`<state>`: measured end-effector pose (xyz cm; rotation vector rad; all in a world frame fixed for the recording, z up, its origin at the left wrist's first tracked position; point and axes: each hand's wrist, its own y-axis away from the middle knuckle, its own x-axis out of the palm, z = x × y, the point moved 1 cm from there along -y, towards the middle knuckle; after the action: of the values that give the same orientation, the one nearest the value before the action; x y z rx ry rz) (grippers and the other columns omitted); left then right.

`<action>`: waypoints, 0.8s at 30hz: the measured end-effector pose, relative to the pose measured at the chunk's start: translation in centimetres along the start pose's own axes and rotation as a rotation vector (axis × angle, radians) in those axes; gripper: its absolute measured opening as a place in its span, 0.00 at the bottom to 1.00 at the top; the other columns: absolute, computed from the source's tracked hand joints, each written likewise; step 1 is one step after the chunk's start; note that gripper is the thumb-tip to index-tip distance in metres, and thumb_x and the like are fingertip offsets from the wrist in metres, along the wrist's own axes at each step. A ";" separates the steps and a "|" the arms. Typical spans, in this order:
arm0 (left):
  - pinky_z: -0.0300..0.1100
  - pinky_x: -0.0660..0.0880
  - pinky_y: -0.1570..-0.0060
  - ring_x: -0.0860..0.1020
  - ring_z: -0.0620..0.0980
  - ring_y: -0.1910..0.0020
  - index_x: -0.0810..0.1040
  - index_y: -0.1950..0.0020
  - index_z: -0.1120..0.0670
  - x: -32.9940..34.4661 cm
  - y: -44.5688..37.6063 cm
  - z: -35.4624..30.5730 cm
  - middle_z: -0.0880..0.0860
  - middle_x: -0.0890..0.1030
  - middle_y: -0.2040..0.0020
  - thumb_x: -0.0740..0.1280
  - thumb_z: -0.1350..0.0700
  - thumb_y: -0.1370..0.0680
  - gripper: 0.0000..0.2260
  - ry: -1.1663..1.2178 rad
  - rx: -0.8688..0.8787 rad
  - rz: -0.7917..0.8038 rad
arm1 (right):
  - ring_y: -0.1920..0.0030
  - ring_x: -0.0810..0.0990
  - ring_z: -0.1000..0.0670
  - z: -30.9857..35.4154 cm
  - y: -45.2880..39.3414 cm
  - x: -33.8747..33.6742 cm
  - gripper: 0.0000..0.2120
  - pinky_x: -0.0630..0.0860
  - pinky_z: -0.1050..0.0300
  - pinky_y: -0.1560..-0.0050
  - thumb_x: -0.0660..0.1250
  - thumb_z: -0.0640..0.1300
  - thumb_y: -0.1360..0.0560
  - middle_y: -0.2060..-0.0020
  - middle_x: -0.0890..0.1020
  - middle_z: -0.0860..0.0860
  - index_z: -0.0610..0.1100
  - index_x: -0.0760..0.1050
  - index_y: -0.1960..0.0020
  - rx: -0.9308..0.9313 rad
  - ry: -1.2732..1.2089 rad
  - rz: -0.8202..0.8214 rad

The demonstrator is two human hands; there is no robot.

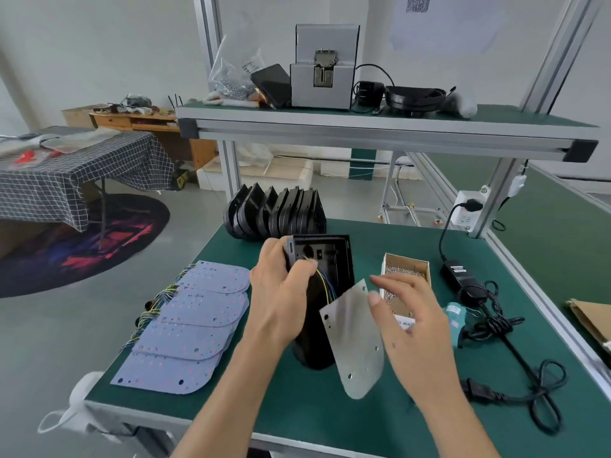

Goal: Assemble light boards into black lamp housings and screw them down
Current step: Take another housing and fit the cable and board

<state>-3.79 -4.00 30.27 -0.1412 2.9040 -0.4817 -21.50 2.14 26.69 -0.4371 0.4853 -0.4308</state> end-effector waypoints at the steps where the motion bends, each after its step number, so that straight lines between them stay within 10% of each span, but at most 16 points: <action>1: 0.53 0.72 0.52 0.73 0.51 0.56 0.70 0.60 0.49 -0.1 0.0 0.0 0.53 0.73 0.55 0.62 0.44 0.29 0.09 -0.006 0.000 -0.006 | 0.29 0.69 0.64 -0.6 1.3 0.1 0.24 0.67 0.75 0.39 0.70 0.66 0.26 0.33 0.71 0.69 0.66 0.74 0.30 0.042 0.046 0.109; 3: 0.55 0.73 0.50 0.74 0.52 0.55 0.70 0.59 0.51 0.1 0.0 0.0 0.54 0.73 0.54 0.62 0.44 0.29 0.11 -0.014 -0.008 -0.010 | 0.23 0.55 0.70 -1.7 3.8 1.2 0.46 0.61 0.73 0.34 0.67 0.78 0.32 0.24 0.56 0.71 0.68 0.54 0.20 0.078 0.122 0.289; 7: 0.63 0.73 0.43 0.73 0.55 0.53 0.68 0.61 0.50 0.9 0.5 -0.1 0.49 0.70 0.56 0.62 0.48 0.27 0.07 -0.042 0.017 0.017 | 0.28 0.48 0.78 -1.9 5.7 2.7 0.52 0.63 0.67 0.36 0.65 0.78 0.33 0.22 0.46 0.72 0.69 0.41 0.18 0.138 0.175 0.292; 12: 0.64 0.70 0.38 0.74 0.50 0.49 0.71 0.60 0.48 0.7 0.5 -0.5 0.44 0.70 0.55 0.63 0.51 0.27 0.03 -0.124 0.116 0.045 | 0.33 0.61 0.77 -1.3 4.6 2.4 0.47 0.66 0.79 0.43 0.65 0.72 0.34 0.31 0.58 0.79 0.63 0.55 0.18 0.197 0.157 0.290; 17: 0.57 0.66 0.33 0.69 0.35 0.43 0.78 0.47 0.45 -0.6 -0.8 0.3 0.43 0.71 0.50 0.61 0.48 0.26 0.11 -0.284 0.208 0.099 | 0.45 0.86 0.50 -0.5 2.1 -0.9 0.24 0.78 0.46 0.35 0.71 0.64 0.31 0.47 0.87 0.52 0.52 0.84 0.41 0.463 -0.303 0.511; 21: 0.58 0.72 0.43 0.76 0.50 0.50 0.77 0.54 0.44 -0.2 -0.7 1.1 0.52 0.74 0.53 0.64 0.47 0.27 0.05 -0.080 0.102 0.202 | 0.74 0.84 0.52 0.0 0.4 -1.9 0.39 0.77 0.64 0.71 0.82 0.57 0.41 0.73 0.83 0.40 0.36 0.77 0.39 0.673 -0.749 0.494; 24: 0.57 0.71 0.49 0.74 0.54 0.55 0.74 0.57 0.54 0.3 -0.3 2.2 0.59 0.75 0.56 0.65 0.49 0.28 0.08 0.154 0.001 0.234 | 0.57 0.89 0.44 -0.1 -0.3 -1.5 0.13 0.83 0.55 0.61 0.72 0.45 0.25 0.53 0.88 0.38 0.39 0.86 0.44 0.592 -0.846 0.480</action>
<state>-3.61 -5.03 28.32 0.2439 3.0158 -0.4718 -22.84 2.61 27.22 0.0994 -0.3653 0.1053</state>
